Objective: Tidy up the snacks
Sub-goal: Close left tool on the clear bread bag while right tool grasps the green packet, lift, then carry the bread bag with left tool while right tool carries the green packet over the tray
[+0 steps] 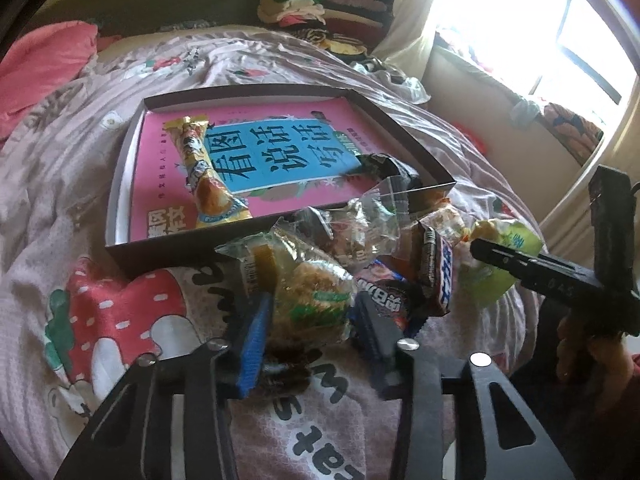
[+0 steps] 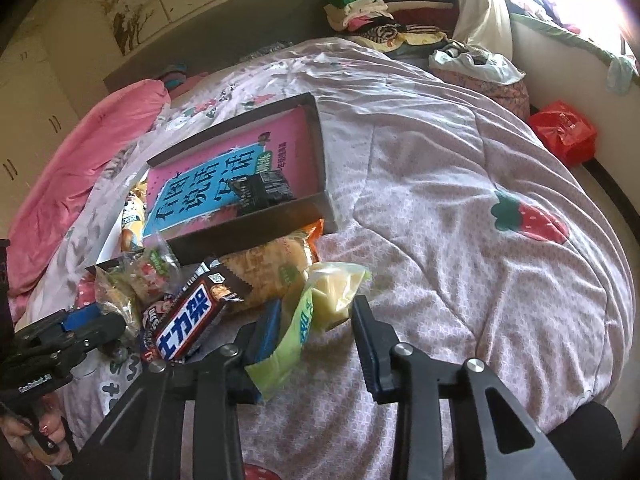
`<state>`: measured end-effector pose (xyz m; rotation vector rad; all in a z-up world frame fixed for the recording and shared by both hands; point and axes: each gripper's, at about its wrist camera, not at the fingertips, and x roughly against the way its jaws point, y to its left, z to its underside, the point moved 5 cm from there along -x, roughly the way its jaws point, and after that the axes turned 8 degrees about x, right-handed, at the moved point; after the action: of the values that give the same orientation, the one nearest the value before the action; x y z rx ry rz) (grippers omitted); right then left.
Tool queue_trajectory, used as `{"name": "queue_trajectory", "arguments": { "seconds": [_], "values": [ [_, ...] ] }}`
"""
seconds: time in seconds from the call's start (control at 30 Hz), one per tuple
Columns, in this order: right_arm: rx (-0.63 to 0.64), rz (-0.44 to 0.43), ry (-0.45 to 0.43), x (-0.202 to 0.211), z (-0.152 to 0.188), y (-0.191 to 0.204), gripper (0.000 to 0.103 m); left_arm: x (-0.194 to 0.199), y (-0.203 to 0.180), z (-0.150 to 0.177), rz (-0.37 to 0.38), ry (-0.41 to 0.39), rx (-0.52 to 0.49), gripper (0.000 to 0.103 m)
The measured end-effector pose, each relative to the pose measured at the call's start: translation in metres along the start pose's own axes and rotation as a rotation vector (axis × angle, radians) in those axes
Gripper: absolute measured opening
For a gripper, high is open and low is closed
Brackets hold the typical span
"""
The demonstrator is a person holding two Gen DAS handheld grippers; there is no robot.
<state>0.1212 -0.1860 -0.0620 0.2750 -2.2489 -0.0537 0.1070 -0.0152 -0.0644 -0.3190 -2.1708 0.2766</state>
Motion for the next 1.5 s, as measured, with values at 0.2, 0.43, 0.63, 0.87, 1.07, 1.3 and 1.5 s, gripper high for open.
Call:
{"name": "queue_trajectory", "arguments": {
  "seconds": [0.2,0.43,0.63,0.87,1.07,1.3,1.5],
  "values": [
    [0.001,0.000,-0.024,0.006,-0.003,0.000,0.035,0.006,0.003,-0.003,0.012,-0.016,0.018,0.036],
    [-0.007,0.012,-0.057,0.013,-0.007,-0.003,0.035,0.017,0.007,-0.007,0.045,-0.036,0.052,0.035],
    [-0.024,0.020,-0.079,0.018,-0.010,-0.008,0.035,0.027,0.009,-0.011,0.057,-0.061,0.073,0.035],
    [-0.008,0.005,-0.108,0.025,-0.013,-0.004,0.035,0.037,0.013,-0.016,0.058,-0.087,0.086,0.035],
    [0.016,-0.007,-0.118,0.028,-0.015,0.002,0.035,0.042,0.019,-0.019,0.053,-0.108,0.106,0.035],
    [0.040,-0.017,-0.134,0.033,-0.018,0.010,0.035,0.047,0.025,-0.024,0.044,-0.127,0.128,0.035],
    [0.050,-0.026,-0.140,0.034,-0.020,0.013,0.035,0.049,0.028,-0.025,0.032,-0.134,0.132,0.036]
  ]
}}
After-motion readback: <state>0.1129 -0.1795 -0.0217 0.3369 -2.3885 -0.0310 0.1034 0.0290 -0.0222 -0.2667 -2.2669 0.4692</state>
